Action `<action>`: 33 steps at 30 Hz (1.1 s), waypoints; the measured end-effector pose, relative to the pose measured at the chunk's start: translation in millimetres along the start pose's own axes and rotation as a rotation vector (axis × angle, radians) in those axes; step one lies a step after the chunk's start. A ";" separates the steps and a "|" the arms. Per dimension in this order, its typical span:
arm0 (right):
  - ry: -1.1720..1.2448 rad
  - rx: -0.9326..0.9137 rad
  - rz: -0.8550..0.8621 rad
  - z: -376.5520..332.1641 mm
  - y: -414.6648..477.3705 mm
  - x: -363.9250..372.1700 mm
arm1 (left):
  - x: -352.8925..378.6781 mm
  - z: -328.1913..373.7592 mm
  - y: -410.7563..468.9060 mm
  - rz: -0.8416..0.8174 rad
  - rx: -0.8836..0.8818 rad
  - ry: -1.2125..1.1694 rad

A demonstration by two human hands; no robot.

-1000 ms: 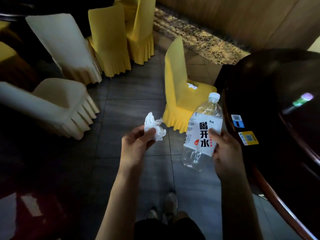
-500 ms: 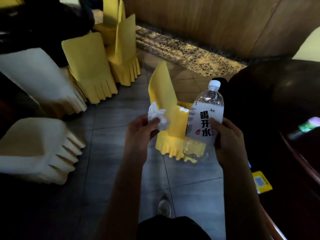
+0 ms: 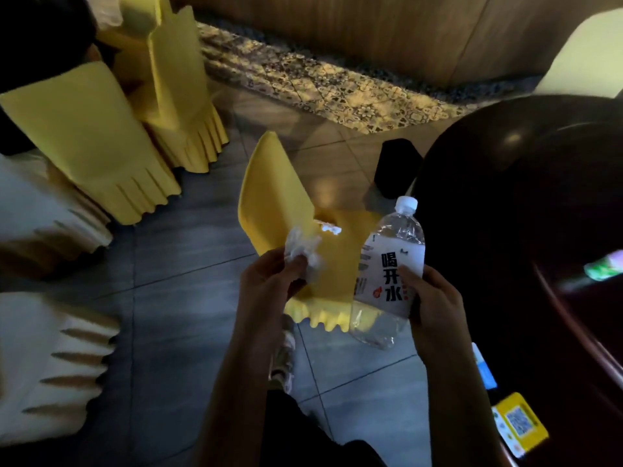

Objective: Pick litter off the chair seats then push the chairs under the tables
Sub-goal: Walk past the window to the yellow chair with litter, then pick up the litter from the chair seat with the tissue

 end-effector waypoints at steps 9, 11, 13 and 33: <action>0.024 0.051 0.217 23.1 123.0 20.3 | 41.1 -4.7 166.1 -0.144 -0.142 0.056; 0.020 0.088 0.271 40.6 149.2 24.5 | 44.7 -10.2 199.2 -0.169 -0.150 0.100; 0.015 0.129 0.310 61.2 171.7 28.2 | 49.8 -16.3 228.8 -0.207 -0.146 0.136; -0.203 0.400 0.327 242.5 409.2 -37.9 | 122.4 -265.4 485.9 -0.105 -0.278 0.653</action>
Point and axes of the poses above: each hand's wrist, its own y-axis towards the middle knuckle, its own x-axis out of the palm, z = x × y, the point moved 10 cm from there along y, towards the middle knuckle, and after that the axes turned 13 degrees about y, right-handed, at the moved point
